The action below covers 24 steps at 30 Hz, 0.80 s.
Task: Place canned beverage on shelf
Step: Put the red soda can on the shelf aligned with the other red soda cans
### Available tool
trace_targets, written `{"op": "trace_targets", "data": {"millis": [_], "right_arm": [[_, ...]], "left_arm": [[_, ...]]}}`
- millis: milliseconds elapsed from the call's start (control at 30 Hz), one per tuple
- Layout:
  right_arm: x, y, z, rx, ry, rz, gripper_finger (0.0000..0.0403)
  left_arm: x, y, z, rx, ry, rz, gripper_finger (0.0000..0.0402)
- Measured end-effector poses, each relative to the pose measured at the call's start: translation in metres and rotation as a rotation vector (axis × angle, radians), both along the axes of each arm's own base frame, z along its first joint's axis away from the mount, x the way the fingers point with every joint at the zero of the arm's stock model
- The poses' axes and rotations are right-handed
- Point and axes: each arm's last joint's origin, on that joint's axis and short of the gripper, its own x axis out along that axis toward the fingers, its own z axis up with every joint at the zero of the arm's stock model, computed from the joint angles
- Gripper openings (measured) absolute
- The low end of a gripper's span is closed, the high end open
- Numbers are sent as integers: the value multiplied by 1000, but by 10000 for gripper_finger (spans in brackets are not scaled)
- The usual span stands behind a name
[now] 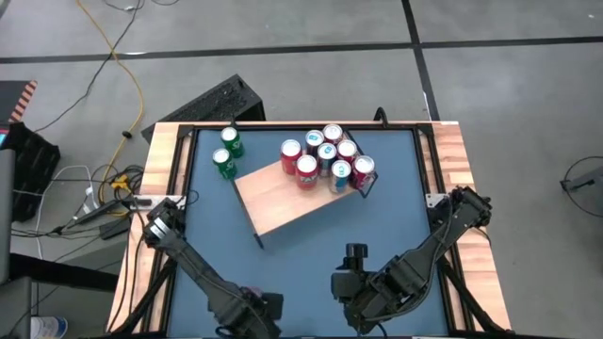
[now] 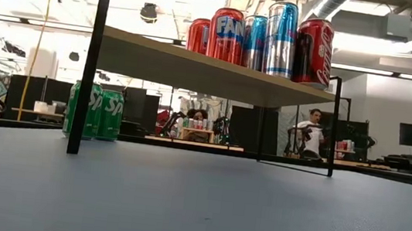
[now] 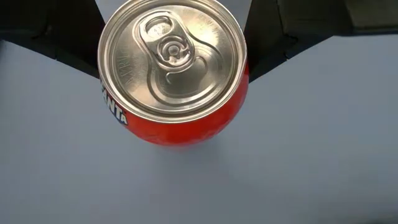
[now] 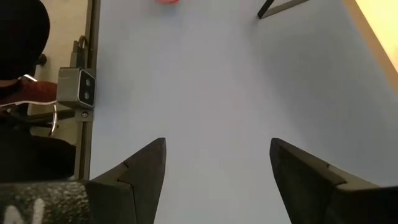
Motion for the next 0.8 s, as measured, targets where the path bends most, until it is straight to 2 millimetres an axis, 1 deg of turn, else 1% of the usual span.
{"op": "trace_targets", "data": {"millis": [133, 200, 300, 500, 667, 800], "right_arm": [[-2, 2, 0, -11, -9, 2, 274], [-3, 3, 0, -14, -13, 5, 274], [-3, 5, -1, -19, -21, 5, 274], [-2, 5, -19, -52, 1, 2, 274], [-1, 6, -20, -32, -6, 6, 274], [-1, 6, -20, -26, -4, 8, 274]], "left_arm": [[7, 3, 1, 24, -57, -56, 284], [10, 5, 0, -17, -46, -32, 284], [11, 6, -6, -12, -38, -46, 284], [15, 3, -10, -60, -57, -69, 284], [17, 4, -9, -112, -46, -42, 284], [18, 3, -8, -129, -52, -58, 284]]}}
